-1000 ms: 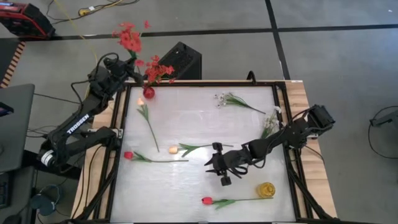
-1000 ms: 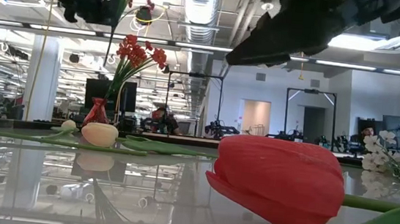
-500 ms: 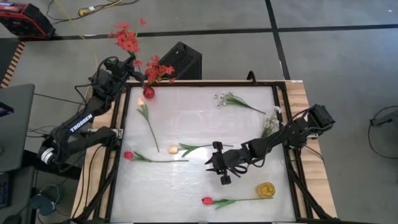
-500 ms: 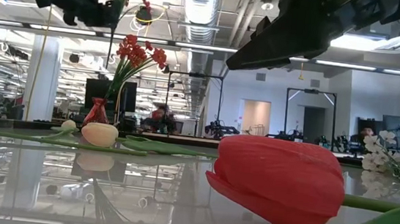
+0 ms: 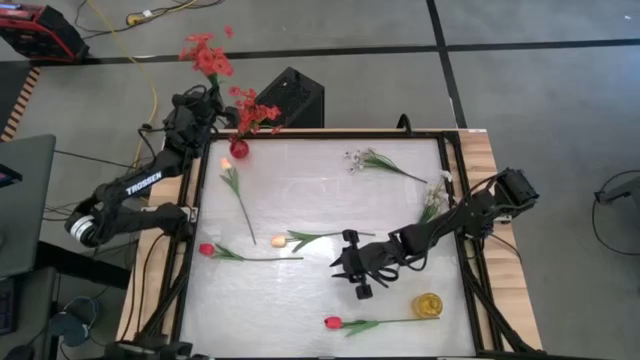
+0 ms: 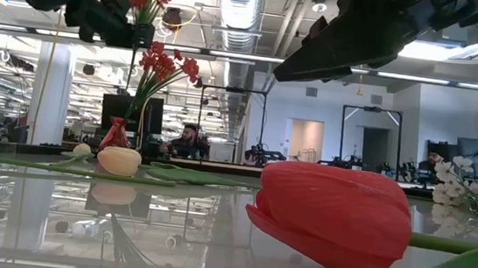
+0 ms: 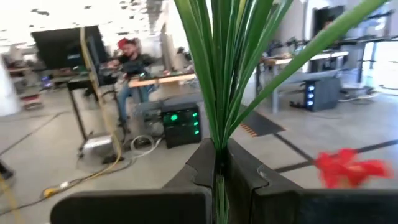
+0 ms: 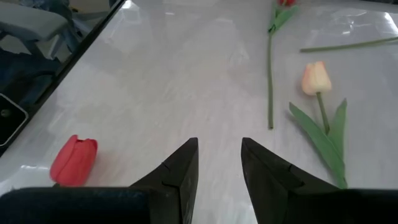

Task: Sort flowers into vase by color
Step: Put the red flower into the transparent red vase, then put the right pink flower into the transparent red vase

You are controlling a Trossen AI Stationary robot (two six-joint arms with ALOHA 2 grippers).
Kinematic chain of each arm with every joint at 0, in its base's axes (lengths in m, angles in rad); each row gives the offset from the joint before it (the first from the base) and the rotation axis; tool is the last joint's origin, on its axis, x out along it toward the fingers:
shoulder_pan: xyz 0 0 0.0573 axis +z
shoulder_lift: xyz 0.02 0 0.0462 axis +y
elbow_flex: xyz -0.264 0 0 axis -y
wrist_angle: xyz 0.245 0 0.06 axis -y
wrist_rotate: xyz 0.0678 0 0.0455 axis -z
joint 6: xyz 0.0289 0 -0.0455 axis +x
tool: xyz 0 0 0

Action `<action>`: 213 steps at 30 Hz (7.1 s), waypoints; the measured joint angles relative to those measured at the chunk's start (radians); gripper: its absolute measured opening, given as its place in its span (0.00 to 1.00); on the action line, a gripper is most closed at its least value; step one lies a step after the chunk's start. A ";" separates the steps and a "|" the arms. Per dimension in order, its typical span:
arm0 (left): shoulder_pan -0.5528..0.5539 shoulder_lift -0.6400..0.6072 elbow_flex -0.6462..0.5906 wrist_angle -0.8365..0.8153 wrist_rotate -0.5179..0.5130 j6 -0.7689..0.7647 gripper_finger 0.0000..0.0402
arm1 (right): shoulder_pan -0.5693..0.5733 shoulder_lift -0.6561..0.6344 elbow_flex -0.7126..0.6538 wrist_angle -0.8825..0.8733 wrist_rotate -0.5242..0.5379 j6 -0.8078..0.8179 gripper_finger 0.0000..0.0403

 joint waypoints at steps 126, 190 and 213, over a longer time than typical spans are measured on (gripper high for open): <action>-0.853 -0.331 -0.079 -0.803 1.099 -0.005 0.37 | 0.002 0.000 0.000 0.013 0.002 0.069 0.37; -1.358 0.032 -0.079 -0.356 0.671 0.060 0.37 | 0.391 0.375 0.482 -0.971 -0.257 0.852 0.35; -1.358 0.032 -0.079 -0.351 0.657 0.068 0.37 | 0.357 0.373 0.528 -0.941 -0.387 0.903 0.15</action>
